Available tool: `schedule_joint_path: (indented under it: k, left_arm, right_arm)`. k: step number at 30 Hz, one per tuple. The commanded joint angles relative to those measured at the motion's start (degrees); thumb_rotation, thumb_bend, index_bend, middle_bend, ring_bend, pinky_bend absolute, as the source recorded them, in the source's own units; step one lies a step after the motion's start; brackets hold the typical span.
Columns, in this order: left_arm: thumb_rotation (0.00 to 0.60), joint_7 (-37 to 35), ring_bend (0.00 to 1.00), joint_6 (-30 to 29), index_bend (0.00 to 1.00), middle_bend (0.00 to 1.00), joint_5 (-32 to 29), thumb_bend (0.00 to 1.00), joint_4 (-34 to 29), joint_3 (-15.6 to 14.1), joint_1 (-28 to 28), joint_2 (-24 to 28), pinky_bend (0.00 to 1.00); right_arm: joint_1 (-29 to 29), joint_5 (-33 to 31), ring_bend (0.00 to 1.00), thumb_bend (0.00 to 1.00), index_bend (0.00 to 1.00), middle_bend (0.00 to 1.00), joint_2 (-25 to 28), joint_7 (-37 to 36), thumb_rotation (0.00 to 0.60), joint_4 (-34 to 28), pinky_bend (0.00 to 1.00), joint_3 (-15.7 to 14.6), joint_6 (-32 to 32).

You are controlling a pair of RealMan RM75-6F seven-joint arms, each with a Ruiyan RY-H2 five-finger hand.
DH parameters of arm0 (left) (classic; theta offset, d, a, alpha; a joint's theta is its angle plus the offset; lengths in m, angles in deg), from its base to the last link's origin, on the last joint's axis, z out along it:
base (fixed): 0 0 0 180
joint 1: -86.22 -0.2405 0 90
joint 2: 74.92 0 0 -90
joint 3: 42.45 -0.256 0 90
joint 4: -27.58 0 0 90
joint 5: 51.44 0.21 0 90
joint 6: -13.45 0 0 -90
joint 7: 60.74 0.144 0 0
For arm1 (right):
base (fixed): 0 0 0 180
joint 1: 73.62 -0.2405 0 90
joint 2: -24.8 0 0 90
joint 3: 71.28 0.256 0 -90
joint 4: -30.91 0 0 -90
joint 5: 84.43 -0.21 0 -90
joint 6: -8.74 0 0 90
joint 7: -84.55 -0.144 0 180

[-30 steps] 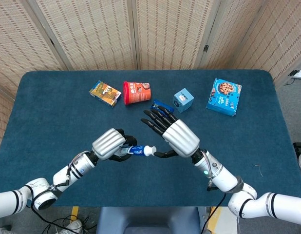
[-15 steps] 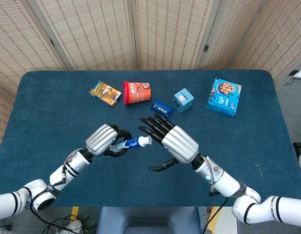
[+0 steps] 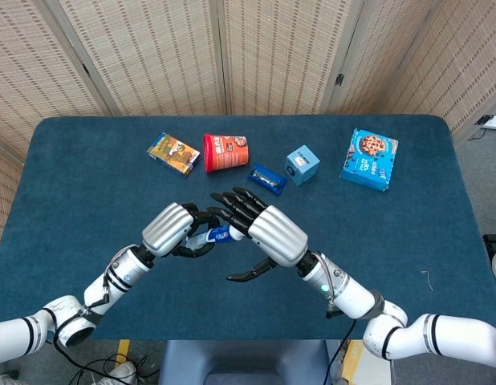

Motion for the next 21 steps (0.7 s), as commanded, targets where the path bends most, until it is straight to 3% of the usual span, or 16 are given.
schedule_joint_path:
  k: [1,21]
  left_arm:
    - [0.600,0.06,0.77,0.01,0.79,0.87,0.09,0.60,0.09,0.02,0.07,-0.11,0.53]
    - [0.600,-0.91,0.77,-1.01,0.80,0.87,1.12,0.60,0.27,0.23,0.20,0.03,0.52]
  right_arm:
    - [-0.65,-0.24,0.00,0.07,0.00,0.00,-0.69,-0.28,0.140,0.57,0.00,0.33,0.37]
    - [-2.86,-1.31,0.00,0.07,0.00,0.00,-2.81,-0.74,0.132,3.19,0.00,0.67,1.04]
